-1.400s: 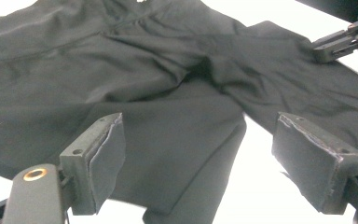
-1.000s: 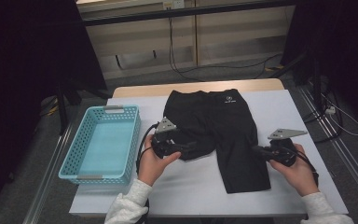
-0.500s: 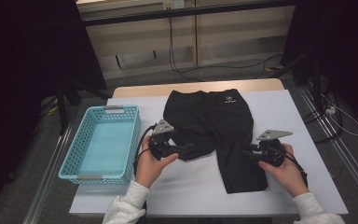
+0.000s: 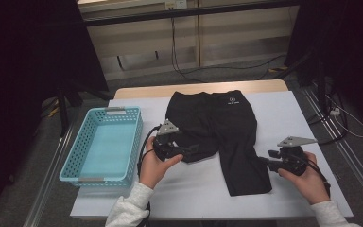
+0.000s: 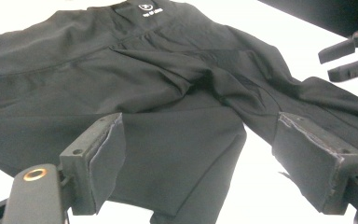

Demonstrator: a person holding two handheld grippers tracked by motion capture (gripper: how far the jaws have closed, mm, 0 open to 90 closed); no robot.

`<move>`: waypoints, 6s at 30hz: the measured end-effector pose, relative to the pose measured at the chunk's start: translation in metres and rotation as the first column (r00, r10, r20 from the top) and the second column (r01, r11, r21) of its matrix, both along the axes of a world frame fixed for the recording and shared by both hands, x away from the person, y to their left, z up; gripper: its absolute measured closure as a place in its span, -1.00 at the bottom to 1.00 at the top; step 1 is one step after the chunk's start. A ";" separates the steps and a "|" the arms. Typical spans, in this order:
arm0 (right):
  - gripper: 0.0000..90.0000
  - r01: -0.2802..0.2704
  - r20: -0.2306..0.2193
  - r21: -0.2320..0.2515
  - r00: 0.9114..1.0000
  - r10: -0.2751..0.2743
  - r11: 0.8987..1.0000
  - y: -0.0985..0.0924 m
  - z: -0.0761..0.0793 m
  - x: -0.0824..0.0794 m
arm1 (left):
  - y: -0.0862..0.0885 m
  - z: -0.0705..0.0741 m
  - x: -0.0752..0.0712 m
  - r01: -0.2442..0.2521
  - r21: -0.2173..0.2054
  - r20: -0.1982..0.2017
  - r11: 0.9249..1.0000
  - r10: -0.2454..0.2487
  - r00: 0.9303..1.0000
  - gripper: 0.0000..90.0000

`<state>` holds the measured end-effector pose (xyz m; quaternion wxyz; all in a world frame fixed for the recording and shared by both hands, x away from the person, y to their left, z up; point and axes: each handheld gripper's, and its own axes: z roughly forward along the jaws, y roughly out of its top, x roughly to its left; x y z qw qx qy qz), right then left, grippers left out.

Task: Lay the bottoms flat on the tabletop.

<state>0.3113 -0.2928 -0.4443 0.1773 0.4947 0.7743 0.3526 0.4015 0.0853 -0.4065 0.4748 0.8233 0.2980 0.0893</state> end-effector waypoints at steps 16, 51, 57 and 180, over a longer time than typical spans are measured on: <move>0.98 -0.029 0.044 0.025 0.999 0.028 0.999 0.009 0.016 -0.013 | 0.001 0.003 0.001 -0.003 -0.013 0.010 1.000 0.003 1.000 -0.60; -0.08 0.197 0.091 0.018 0.976 -0.197 0.980 -0.026 0.007 0.020 | -0.013 -0.007 -0.002 0.040 0.017 -0.018 0.999 -0.040 0.999 -0.60; -0.05 0.196 0.079 -0.005 0.978 -0.195 0.981 -0.019 0.000 0.042 | -0.011 -0.009 -0.004 0.038 0.022 -0.026 0.999 -0.037 0.999 -0.60; 0.60 0.110 -0.025 -0.041 0.993 -0.111 0.993 -0.016 -0.010 0.012 | 0.005 0.005 -0.001 0.019 -0.037 -0.031 0.999 -0.020 0.999 -0.59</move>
